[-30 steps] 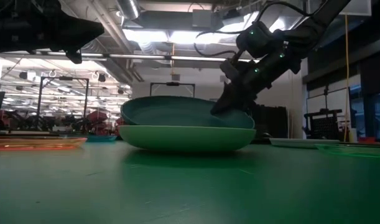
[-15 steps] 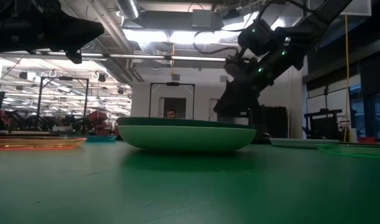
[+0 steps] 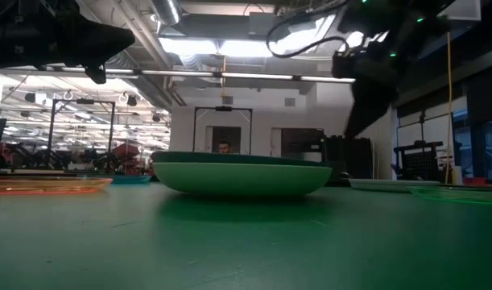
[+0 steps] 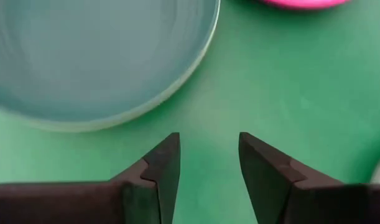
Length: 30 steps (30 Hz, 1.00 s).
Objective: Stack plastic plates
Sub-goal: Stack the small pink plate on top of the large dark green plate
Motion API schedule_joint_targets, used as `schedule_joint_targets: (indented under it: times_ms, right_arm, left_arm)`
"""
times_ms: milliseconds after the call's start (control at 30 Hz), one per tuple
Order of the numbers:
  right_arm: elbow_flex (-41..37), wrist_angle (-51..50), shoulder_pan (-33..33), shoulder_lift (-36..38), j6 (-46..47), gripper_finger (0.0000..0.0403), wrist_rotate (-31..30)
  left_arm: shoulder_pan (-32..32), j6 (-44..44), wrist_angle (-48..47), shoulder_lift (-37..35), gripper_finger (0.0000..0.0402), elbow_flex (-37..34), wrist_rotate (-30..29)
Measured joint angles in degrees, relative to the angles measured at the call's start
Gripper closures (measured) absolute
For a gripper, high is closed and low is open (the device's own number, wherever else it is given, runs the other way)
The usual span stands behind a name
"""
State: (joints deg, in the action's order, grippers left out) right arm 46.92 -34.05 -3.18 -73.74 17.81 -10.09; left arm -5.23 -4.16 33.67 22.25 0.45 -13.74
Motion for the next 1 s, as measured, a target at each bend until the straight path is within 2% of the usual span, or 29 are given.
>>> schedule_joint_targets:
  times_ms: [133, 233, 367, 533, 667, 733, 833, 1000]
  right_arm:
    - [-0.1, -4.4, 6.4, 0.0, 4.8, 0.0249, -3.3]
    - [-0.8, -5.1, 10.1, 0.0, 8.1, 0.0249, -8.2]
    - [-1.8, -6.9, 10.9, 0.0, 10.4, 0.0249, -14.0]
    - [-2.8, -8.2, 4.9, 0.0, 7.9, 0.0249, -14.6]
    - [-2.9, -5.7, -1.5, 0.0, 0.8, 0.0249, -14.5]
    - [-2.9, -2.2, -4.9, 0.0, -3.3, 0.0249, -13.4]
    - [-2.9, 5.1, -9.9, 0.0, -8.0, 0.0249, -8.7]
    - [-2.9, 19.5, -16.4, -1.8, -9.0, 0.0249, -2.2]
  left_arm:
    - [0.0, 0.0, 0.0, 0.6, 0.0367, 0.0, 0.0]
    - [0.0, 0.1, 0.0, 1.1, 0.0367, 0.0, -0.2]
    - [0.0, 0.2, 0.0, 1.8, 0.0367, 0.0, -0.3]
    - [0.0, 0.2, 0.1, 2.0, 0.0367, 0.0, -0.3]
    - [0.0, 0.2, 0.1, 2.1, 0.0367, 0.0, -0.3]
    - [0.0, 0.4, 0.0, 2.1, 0.0367, 0.0, -0.3]
    - [0.0, 1.1, 0.0, 2.1, 0.0367, 0.0, -0.3]
    - [0.0, 1.3, 0.0, 2.1, 0.0367, 0.0, -0.7]
